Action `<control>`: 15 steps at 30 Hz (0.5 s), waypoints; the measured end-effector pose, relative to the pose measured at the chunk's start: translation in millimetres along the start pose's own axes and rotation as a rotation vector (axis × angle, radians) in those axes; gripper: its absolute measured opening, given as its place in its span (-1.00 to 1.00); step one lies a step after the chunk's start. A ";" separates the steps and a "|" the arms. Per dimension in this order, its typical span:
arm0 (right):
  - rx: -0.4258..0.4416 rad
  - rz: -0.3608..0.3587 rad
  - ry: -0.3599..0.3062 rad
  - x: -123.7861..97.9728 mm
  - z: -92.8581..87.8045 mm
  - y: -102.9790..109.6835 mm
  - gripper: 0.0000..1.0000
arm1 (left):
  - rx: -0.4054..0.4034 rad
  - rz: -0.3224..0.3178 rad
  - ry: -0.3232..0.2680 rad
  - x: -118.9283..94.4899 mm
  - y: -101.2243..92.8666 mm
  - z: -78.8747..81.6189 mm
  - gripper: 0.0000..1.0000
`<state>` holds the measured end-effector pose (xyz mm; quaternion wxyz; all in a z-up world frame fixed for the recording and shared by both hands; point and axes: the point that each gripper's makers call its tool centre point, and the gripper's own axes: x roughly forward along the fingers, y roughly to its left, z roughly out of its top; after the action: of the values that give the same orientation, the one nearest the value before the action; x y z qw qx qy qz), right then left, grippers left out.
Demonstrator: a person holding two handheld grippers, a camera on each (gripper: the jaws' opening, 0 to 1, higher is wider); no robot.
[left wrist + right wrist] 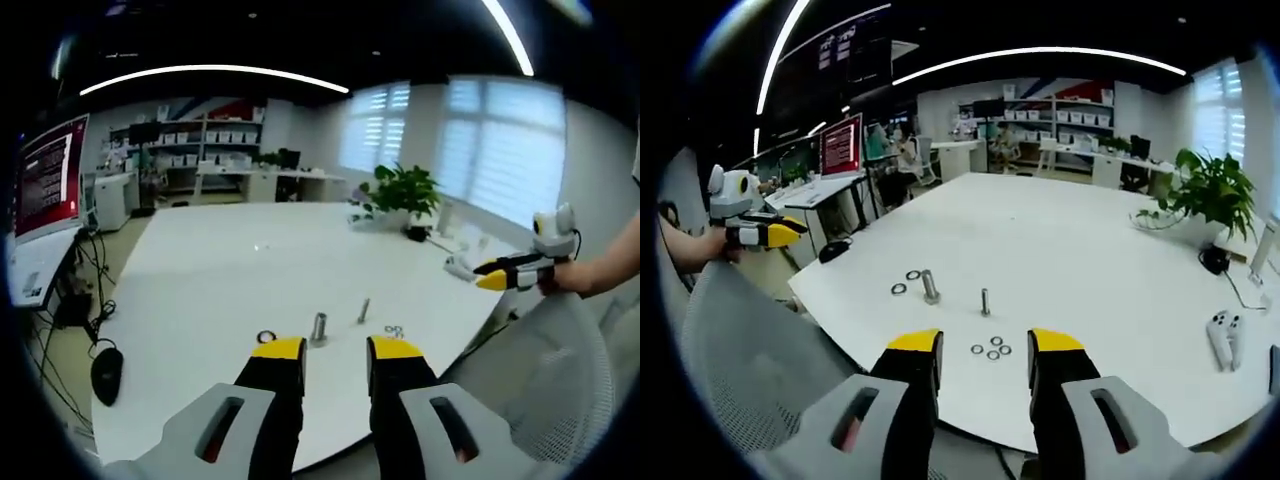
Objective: Place the washer onto the threaded stud by aligning its center hole with the stud, sliding it down to the base, and recovering from edge contact or off-axis alignment until the washer reaches the visible bottom stop.
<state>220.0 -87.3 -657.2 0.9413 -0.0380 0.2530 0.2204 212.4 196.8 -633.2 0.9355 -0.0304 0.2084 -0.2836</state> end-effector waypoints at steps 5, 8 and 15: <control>-0.004 0.011 0.008 0.7 -2.4 0.5 -0.30 | 0.014 -0.001 0.003 0.6 -2.6 -0.7 -0.55; 0.001 0.009 0.015 1.1 -4.3 -0.8 -0.30 | 0.012 -0.001 0.002 0.4 -2.4 -0.4 -0.54; 0.015 0.009 0.031 1.1 -9.3 -3.2 -0.30 | 0.024 -0.002 0.019 2.2 -4.7 -3.5 -0.53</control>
<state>218.0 -91.5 -666.0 0.9365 -0.0332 0.2693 0.2219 210.2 191.9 -636.3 0.9335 -0.0167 0.2141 -0.2872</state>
